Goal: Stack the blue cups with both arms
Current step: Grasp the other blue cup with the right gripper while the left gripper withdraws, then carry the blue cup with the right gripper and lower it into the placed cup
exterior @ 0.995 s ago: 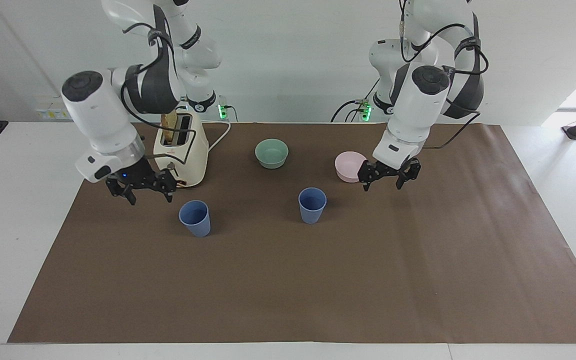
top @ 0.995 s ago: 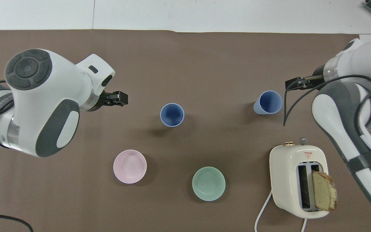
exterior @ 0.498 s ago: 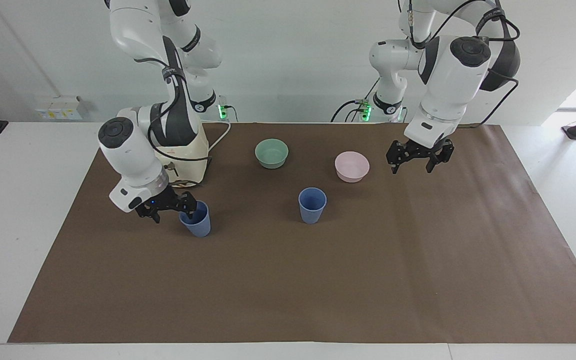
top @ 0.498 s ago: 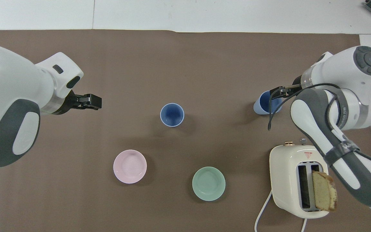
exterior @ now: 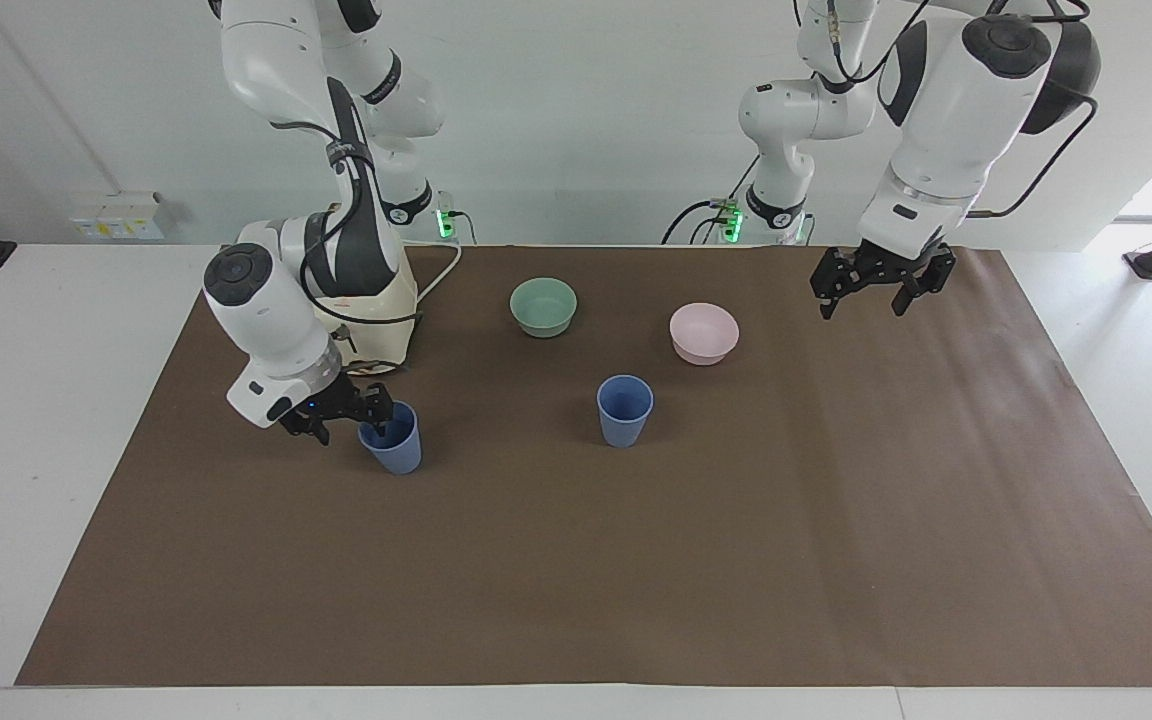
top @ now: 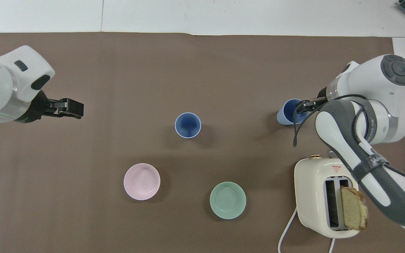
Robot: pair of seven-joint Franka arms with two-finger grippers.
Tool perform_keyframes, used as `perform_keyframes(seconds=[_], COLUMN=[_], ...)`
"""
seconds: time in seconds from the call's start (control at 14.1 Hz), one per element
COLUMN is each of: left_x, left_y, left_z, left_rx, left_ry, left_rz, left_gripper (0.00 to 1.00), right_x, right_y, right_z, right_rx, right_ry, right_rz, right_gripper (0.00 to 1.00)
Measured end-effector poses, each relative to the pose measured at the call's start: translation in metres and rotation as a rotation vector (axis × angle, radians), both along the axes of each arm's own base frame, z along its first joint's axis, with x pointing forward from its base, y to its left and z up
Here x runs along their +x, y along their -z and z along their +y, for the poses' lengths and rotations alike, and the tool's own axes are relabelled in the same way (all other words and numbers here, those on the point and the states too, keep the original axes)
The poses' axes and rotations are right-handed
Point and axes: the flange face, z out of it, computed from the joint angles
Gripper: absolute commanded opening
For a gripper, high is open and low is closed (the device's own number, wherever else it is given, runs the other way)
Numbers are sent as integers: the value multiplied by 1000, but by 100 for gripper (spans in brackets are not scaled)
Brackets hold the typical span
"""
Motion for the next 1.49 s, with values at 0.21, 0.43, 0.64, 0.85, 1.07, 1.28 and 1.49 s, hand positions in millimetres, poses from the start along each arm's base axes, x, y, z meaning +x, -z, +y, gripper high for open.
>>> perform_keyframes(seconds=[0.21, 0.43, 0.64, 0.85, 1.07, 1.28, 1.49], left_x=[-1, -5, -12, -21, -27, -28, -28], left_y=[-21, -30, -30, -25, -23, -22, -22], left_z=[28, 47, 48, 50, 53, 58, 62], left_rx=[3, 7, 14, 22, 6, -10, -18], left_ry=[17, 0, -2, -6, -16, -26, -30], left_rz=[-16, -21, 22, 80, 93, 98, 97], left_gripper=[100, 100, 100, 100, 100, 100, 100], right_x=[-1, -1, 1, 10, 17, 17, 7], right_y=[2, 0, -3, -31, -80, -114, -136], right_z=[0, 4, 6, 15, 46, 89, 147], right_rx=[0, 11, 11, 18, 35, 48, 65], right_ry=[-3, -3, -5, 26, 94, 147, 190], right_rz=[3, -8, -18, -44, -59, -74, -81], right_gripper=[4, 0, 0, 0, 0, 0, 0])
